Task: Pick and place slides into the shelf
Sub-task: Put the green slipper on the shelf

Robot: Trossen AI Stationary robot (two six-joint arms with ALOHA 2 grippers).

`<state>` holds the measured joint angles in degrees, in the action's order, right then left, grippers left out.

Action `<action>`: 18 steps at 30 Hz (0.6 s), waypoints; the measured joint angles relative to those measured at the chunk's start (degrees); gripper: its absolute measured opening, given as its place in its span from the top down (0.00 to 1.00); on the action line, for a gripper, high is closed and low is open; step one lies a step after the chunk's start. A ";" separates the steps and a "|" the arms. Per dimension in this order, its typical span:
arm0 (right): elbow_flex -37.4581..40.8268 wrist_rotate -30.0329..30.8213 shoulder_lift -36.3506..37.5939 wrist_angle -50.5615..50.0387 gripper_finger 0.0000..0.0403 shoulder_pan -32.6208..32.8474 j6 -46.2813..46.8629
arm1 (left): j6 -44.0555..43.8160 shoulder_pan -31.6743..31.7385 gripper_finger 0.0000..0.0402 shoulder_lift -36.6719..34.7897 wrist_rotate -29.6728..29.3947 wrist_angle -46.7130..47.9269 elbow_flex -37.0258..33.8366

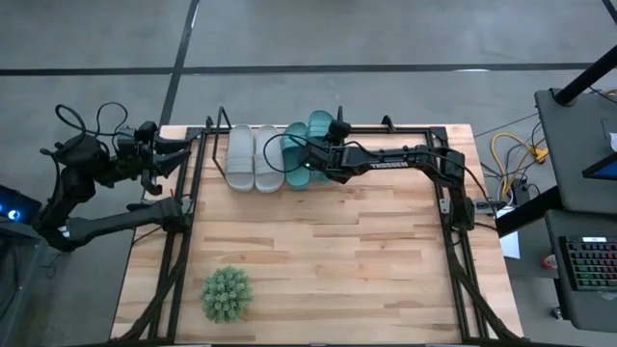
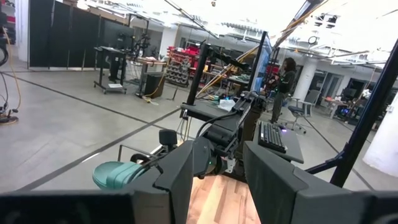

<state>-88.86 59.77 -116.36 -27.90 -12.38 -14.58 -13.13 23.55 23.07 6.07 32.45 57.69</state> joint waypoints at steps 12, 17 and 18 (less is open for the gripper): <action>0.07 -3.84 0.00 -3.41 0.98 -0.06 6.98 | 0.00 0.01 0.69 0.00 0.00 0.06 0.00; 0.29 -6.80 0.00 -2.95 0.98 -0.16 8.90 | -0.04 0.01 0.69 0.00 0.02 0.06 0.00; 0.36 -7.29 0.00 -2.91 0.98 -0.20 8.93 | -0.04 0.02 0.69 0.00 0.02 0.07 0.00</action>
<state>-88.50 52.48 -116.36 -30.81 -12.58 -5.65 -13.17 23.57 23.07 6.09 32.51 57.69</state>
